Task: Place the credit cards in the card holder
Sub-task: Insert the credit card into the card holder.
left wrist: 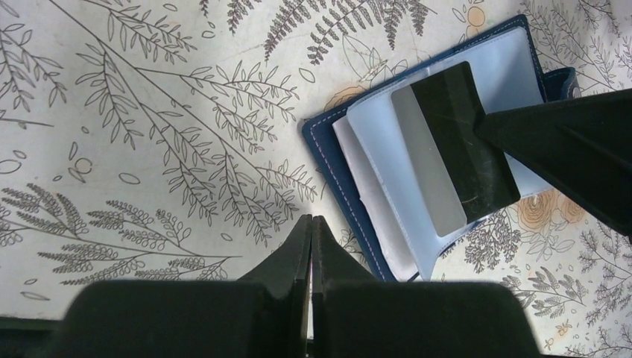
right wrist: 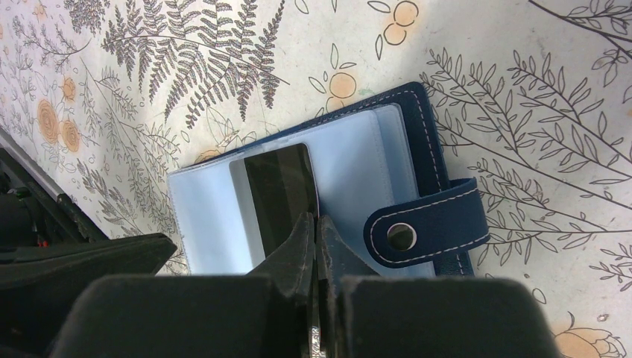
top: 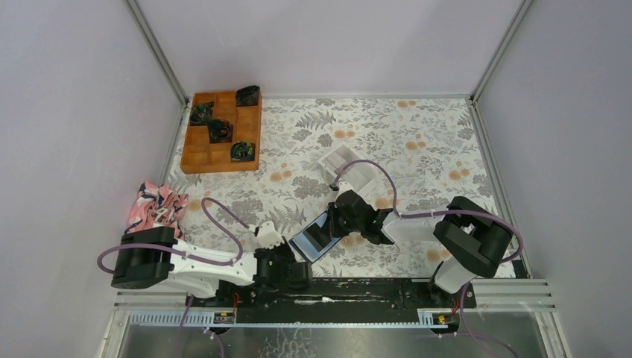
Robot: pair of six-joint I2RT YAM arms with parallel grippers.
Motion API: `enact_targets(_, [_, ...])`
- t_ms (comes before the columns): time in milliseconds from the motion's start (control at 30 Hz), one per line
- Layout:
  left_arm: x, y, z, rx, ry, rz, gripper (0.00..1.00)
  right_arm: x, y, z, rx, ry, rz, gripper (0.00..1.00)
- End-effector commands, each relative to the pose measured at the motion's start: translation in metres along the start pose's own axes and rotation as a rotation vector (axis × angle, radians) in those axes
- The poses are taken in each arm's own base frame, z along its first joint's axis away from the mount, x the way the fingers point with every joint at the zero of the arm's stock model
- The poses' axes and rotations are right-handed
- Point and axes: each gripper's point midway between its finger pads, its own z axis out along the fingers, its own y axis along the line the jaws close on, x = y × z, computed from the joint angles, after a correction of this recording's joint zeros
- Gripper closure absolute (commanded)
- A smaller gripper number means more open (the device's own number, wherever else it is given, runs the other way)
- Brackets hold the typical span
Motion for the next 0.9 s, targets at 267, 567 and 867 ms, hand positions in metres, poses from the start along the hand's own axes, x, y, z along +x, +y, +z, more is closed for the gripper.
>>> enact_targets(267, [0.009, -0.001, 0.023, 0.019, 0.070, 0.010, 1.00, 0.064, -0.040, -0.010, 0.122, 0.215, -0.050, 1.00])
enact_targets(567, [0.011, -0.001, 0.034, 0.001, 0.091, 0.029, 1.00, 0.067, -0.038, -0.011, 0.114, 0.234, -0.056, 1.00])
enact_targets(867, [0.018, -0.003, 0.040, 0.005, 0.116, 0.043, 1.00, 0.067, -0.031, -0.011, 0.092, 0.230, -0.045, 1.00])
